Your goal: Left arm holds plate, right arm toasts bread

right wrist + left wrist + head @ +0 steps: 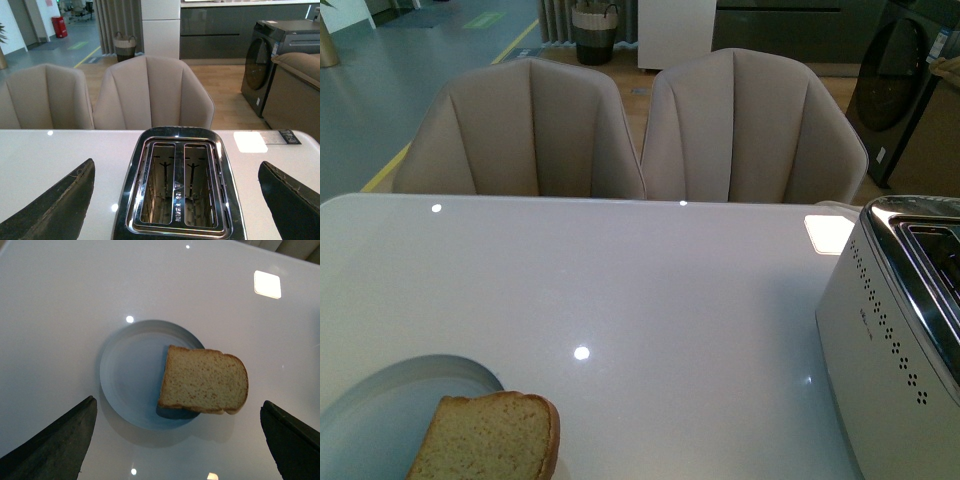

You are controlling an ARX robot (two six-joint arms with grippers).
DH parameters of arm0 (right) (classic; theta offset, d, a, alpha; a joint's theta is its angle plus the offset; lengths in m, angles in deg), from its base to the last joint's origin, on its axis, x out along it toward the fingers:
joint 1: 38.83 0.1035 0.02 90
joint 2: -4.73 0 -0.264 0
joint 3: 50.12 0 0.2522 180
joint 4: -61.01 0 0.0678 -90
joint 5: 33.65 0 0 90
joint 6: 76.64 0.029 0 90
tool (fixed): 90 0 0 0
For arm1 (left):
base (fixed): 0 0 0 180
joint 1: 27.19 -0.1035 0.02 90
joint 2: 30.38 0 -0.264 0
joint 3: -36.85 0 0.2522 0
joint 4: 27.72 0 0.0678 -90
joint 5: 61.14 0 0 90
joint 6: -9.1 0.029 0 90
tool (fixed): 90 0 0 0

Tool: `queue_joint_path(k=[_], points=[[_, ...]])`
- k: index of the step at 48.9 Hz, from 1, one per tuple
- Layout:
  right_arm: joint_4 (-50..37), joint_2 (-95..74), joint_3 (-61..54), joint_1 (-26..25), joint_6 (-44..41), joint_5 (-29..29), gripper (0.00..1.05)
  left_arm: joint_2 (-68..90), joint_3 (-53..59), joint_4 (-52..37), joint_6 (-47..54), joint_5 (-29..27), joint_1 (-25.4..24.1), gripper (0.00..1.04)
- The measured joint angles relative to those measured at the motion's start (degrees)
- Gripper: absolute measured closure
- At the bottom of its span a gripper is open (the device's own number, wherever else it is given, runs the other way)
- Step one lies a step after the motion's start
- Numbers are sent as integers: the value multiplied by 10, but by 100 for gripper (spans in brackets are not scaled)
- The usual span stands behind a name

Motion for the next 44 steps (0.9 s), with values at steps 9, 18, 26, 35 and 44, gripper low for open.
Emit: queue_joint_path(k=[9, 18, 26, 35, 44], points=[[0, 0, 0, 0, 0, 0, 9, 23, -7, -19, -5, 9, 0, 7], [0, 0, 0, 0, 0, 0, 9, 116, -7, -110, 16, 52, -44, 7], [0, 0, 0, 0, 0, 0, 9, 237, -5, -231, 48, 91, -100, 7], [0, 0, 0, 0, 0, 0, 9, 420, -5, -393, 85, 103, -148, 7], [0, 0, 0, 0, 0, 0, 9, 592, -13, -514, 116, 102, -156, 7]])
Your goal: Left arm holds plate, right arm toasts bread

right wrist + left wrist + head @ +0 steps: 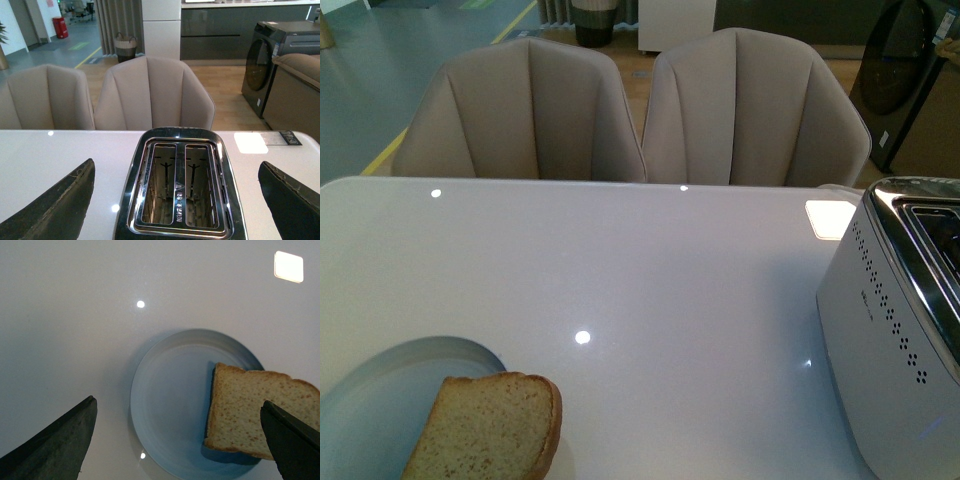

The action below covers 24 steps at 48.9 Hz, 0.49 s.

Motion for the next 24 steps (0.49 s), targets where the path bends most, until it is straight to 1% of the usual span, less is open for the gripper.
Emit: queue_joint_path(k=[7, 15, 24], points=[[0, 0, 0, 0, 0, 0, 9, 133, -19, -82, 26, -3, -10, 7], [0, 0, 0, 0, 0, 0, 9, 260, -35, -147, 49, 6, -34, 7], [0, 0, 0, 0, 0, 0, 9, 358, -64, -172, 52, 18, -46, 7]])
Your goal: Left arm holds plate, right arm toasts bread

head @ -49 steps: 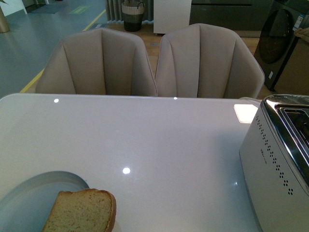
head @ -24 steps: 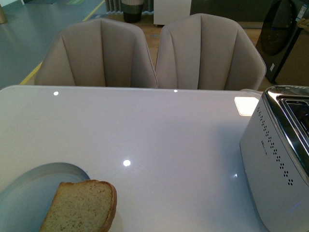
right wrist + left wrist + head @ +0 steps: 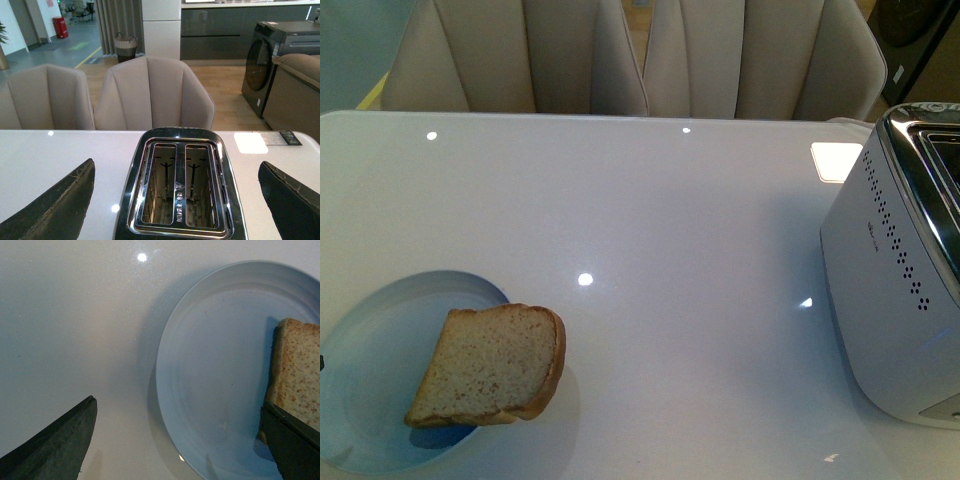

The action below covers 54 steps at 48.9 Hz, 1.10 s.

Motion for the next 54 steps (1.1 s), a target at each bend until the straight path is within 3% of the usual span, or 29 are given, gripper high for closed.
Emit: queue_joint_path(k=[19, 50, 54], points=[[0, 0, 0, 0, 0, 0, 9, 148, -68, -20, -34, -10, 26, 7], [0, 0, 0, 0, 0, 0, 9, 184, -137, 10, -59, -14, 62, 7], [0, 0, 0, 0, 0, 0, 9, 185, -137, 12, -59, -14, 63, 20]])
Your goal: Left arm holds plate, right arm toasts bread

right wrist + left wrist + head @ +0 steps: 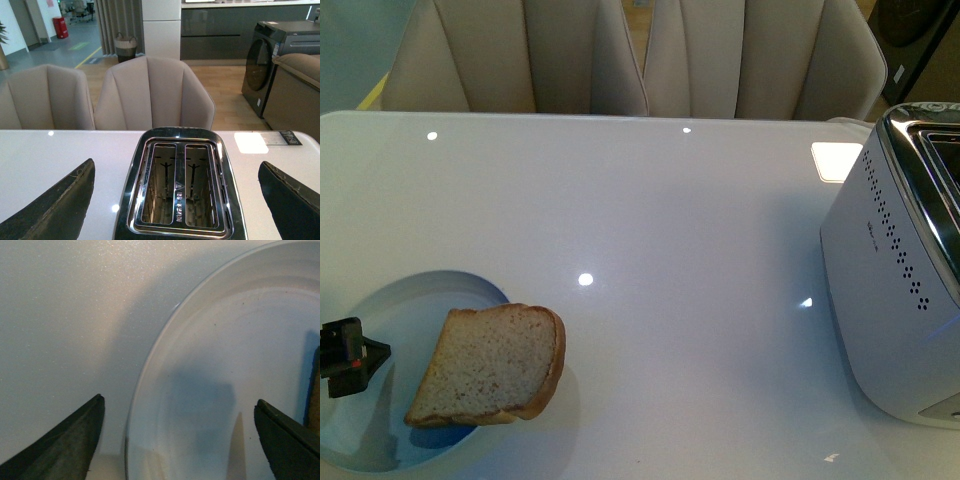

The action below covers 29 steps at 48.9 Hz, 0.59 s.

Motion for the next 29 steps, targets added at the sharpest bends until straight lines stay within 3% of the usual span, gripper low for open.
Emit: queue_joint_path(k=[7, 14, 15, 16, 18, 29], points=[[0, 0, 0, 0, 0, 0, 9, 3, -3, 4, -8, 1, 2, 50], [0, 0, 0, 0, 0, 0, 9, 6, -3, 6, -13, 1, 3, 69], [0, 0, 0, 0, 0, 0, 9, 6, -3, 7, -15, 1, 4, 75], [0, 0, 0, 0, 0, 0, 9, 7, -3, 9, -26, 12, 4, 95], [0, 0, 0, 0, 0, 0, 9, 7, -3, 9, -36, 24, 4, 101], [0, 0, 0, 0, 0, 0, 9, 7, -3, 9, -72, 49, -6, 102]])
